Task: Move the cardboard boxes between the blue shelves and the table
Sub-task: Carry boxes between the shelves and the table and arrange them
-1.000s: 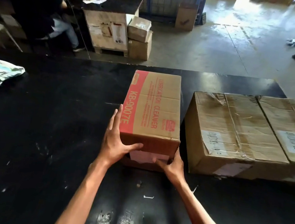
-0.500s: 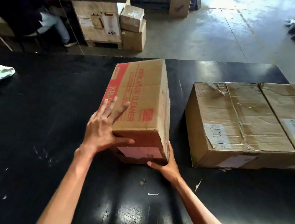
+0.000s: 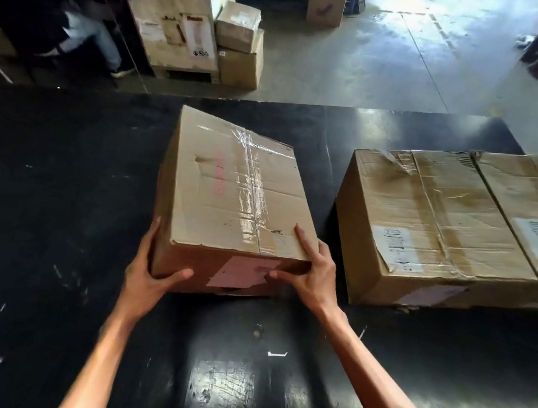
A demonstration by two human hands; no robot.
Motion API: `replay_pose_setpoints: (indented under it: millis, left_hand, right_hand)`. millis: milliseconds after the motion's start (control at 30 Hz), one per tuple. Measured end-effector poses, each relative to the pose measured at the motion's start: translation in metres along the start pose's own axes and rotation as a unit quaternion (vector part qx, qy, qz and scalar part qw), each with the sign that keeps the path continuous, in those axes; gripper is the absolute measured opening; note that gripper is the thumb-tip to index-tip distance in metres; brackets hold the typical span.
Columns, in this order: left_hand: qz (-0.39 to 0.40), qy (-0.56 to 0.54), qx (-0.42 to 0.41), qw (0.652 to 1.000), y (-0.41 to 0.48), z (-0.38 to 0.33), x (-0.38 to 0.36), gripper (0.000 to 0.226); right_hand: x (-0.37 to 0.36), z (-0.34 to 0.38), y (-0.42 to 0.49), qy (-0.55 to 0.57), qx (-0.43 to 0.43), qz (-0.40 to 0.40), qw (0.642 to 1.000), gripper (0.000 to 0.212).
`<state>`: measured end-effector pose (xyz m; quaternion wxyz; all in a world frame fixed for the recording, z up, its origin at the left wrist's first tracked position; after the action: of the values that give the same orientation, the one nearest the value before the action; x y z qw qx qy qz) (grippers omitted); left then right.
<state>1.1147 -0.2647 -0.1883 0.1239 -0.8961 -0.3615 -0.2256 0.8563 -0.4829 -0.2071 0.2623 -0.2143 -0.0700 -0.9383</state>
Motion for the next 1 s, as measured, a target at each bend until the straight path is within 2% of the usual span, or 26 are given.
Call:
replay_pose_setpoints:
  millis: [133, 233, 333, 467, 667, 867, 1000]
  left_hand:
    - [0.05, -0.046, 0.079, 0.994, -0.015, 0.021, -0.049, 0.103]
    - [0.049, -0.046, 0.083, 0.994, -0.014, 0.023, -0.075, 0.101]
    - [-0.001, -0.007, 0.027, 1.0, -0.01, 0.004, -0.085, 0.115]
    - [-0.071, 0.068, -0.067, 0.993, -0.017, -0.036, -0.086, 0.128]
    - [-0.054, 0.119, -0.06, 0.99, -0.015, -0.041, -0.098, 0.119]
    - [-0.026, 0.134, -0.063, 0.989, -0.016, -0.057, -0.121, 0.119]
    - [-0.018, 0.144, -0.041, 0.988, -0.016, -0.066, -0.128, 0.117]
  right_hand:
    - [0.038, 0.003, -0.016, -0.129, 0.006, -0.008, 0.992, 0.11]
    - [0.047, -0.001, -0.031, -0.243, 0.012, -0.005, 0.97, 0.111]
    - [0.053, -0.002, -0.033, -0.301, 0.026, -0.029, 0.953, 0.112]
    - [0.047, -0.005, -0.029, -0.418, 0.086, -0.02, 0.904, 0.114]
    - [0.059, -0.007, -0.023, -0.479, 0.099, -0.002, 0.872, 0.113]
    - [0.081, -0.016, -0.016, -0.501, 0.089, 0.023, 0.861, 0.111]
    - [0.092, -0.018, -0.011, -0.514, 0.075, 0.071, 0.852, 0.105]
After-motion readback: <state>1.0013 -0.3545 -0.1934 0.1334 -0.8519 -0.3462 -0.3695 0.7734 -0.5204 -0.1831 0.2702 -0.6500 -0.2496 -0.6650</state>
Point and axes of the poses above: each hand's wrist, its own y-axis towards the middle knuckle, its own x-axis out of the back of the hand, z = x × y, the point moved 6 cm from there along y, towards the middle knuckle, and after that the axes turned 4 degrees about y, right-handed, at the moved point
